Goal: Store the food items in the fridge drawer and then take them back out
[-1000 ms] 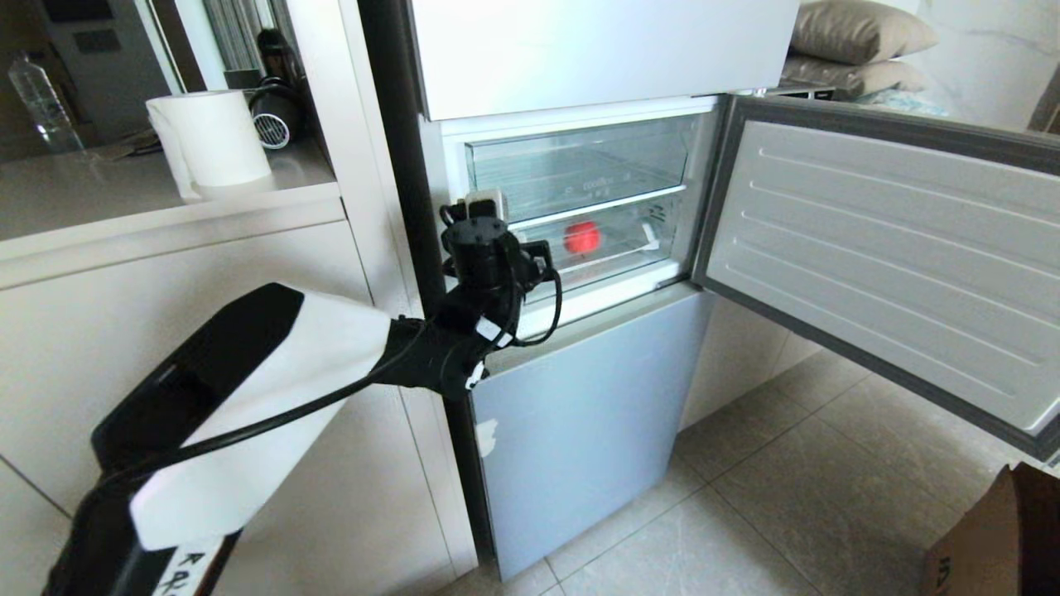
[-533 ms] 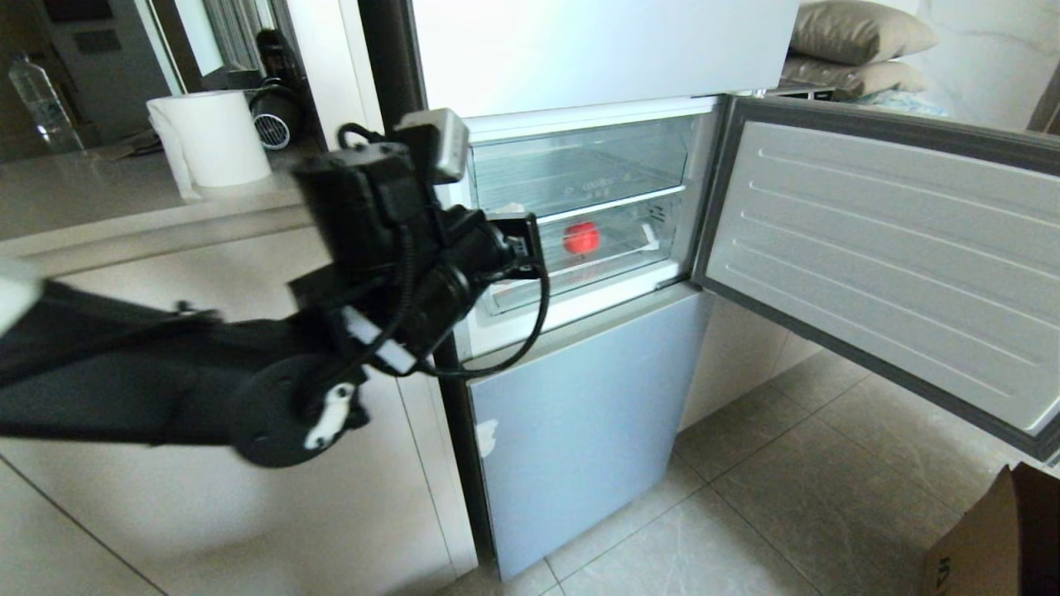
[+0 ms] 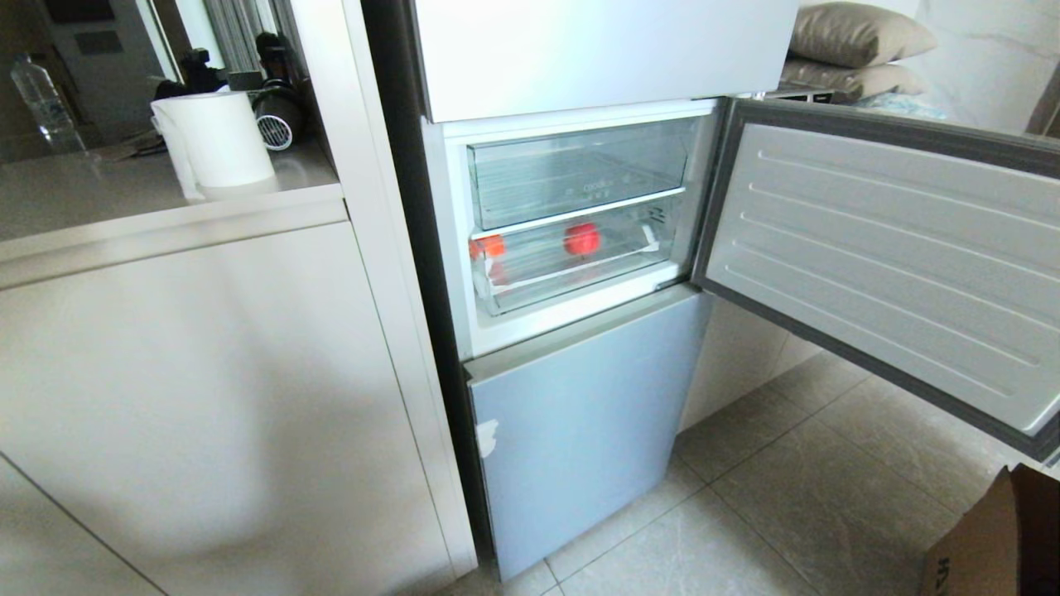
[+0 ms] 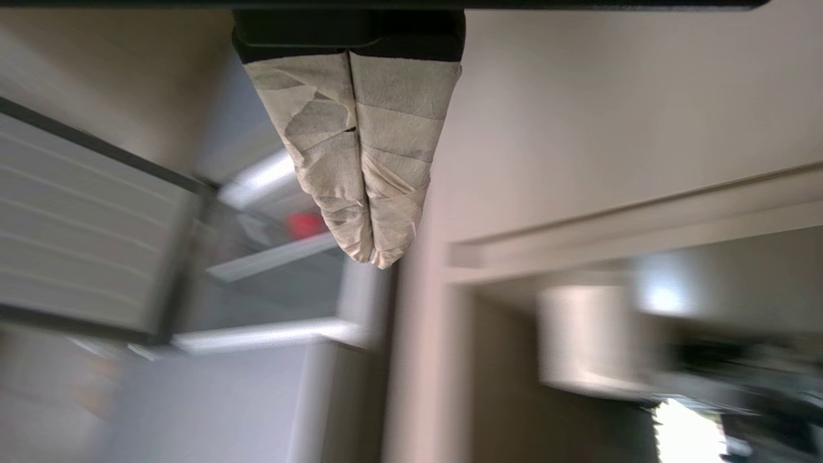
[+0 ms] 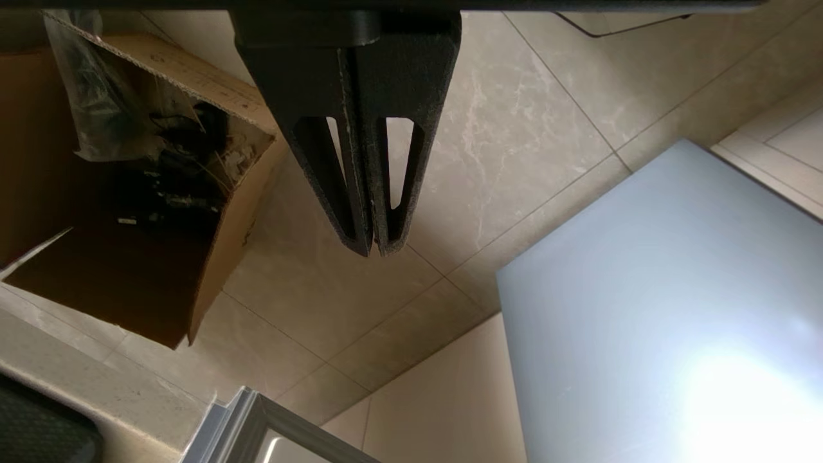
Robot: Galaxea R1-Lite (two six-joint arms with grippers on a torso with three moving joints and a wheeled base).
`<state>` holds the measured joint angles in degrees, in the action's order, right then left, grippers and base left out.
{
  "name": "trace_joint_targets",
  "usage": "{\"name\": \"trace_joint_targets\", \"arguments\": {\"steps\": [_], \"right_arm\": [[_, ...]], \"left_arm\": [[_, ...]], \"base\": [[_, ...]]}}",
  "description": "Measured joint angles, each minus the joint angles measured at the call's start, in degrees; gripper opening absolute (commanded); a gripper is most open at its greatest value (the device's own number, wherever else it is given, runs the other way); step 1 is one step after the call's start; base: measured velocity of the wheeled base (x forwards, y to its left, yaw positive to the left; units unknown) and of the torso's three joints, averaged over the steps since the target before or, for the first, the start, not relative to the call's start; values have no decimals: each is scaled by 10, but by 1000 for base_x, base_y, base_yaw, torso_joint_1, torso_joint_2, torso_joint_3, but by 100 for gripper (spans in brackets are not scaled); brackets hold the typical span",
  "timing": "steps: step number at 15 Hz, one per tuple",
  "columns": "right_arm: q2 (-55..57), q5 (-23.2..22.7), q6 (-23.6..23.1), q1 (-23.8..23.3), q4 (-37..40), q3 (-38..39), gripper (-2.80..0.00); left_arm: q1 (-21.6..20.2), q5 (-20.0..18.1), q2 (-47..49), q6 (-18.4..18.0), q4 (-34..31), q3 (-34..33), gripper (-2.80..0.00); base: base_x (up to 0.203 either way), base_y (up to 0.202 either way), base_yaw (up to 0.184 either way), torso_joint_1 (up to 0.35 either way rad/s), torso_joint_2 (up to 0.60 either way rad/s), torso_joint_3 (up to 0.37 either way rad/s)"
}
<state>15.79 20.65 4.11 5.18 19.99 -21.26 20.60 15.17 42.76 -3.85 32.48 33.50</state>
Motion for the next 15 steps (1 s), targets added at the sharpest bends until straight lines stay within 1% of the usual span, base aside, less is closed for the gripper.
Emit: {"name": "trace_joint_targets", "arguments": {"steps": [1,2,3,4,5,6,7,8,9,10,11,13,15], "right_arm": [[-1,-18,-6,-2,-23,8,-280],[-1,-43,-14,-3,-55,26,-280],[-2,-67,-29,-3,-84,53,-280],[-2,-87,-53,-3,-115,90,-280],[-2,-101,-80,-3,-144,129,-280],[-2,-128,-99,-4,-177,159,-280],[-2,-168,-96,-4,-203,182,-280],[-2,-199,-96,-4,-201,198,-280],[-2,-212,-111,-4,-190,204,-280],[-1,-215,-121,-6,-188,205,-280],[0,-216,-123,-17,-189,206,-280],[3,-216,-128,-50,-189,207,-280],[0,-217,-129,-64,-188,207,-280]], "left_arm": [[-46,-15,-75,3,-50,-25,-280],[-87,-41,-149,6,-112,-54,-280],[-121,-76,-214,5,-180,-87,-280],[-150,-119,-272,-1,-260,-130,-280],[-169,-156,-317,-12,-333,-176,-280],[-182,-182,-351,-26,-390,-218,-280],[-192,-191,-377,-33,-430,-249,-280],[-199,-175,-394,-34,-453,-267,-280],[-203,-160,-406,-34,-453,-274,-280],[-206,-157,-415,-32,-450,-278,-280],[-207,-155,-420,-23,-449,-282,-280],[-208,-152,-426,2,-449,-285,-280],[-208,-151,-428,22,-450,-285,-280]], "base": [[0,0,0,0,0,0],[0,0,0,0,0,0],[0,0,0,0,0,0],[0,0,0,0,0,0],[0,0,0,0,0,0],[0,0,0,0,0,0],[0,0,0,0,0,0],[0,0,0,0,0,0],[0,0,0,0,0,0],[0,0,0,0,0,0],[0,0,0,0,0,0],[0,0,0,0,0,0],[0,0,0,0,0,0]]}}
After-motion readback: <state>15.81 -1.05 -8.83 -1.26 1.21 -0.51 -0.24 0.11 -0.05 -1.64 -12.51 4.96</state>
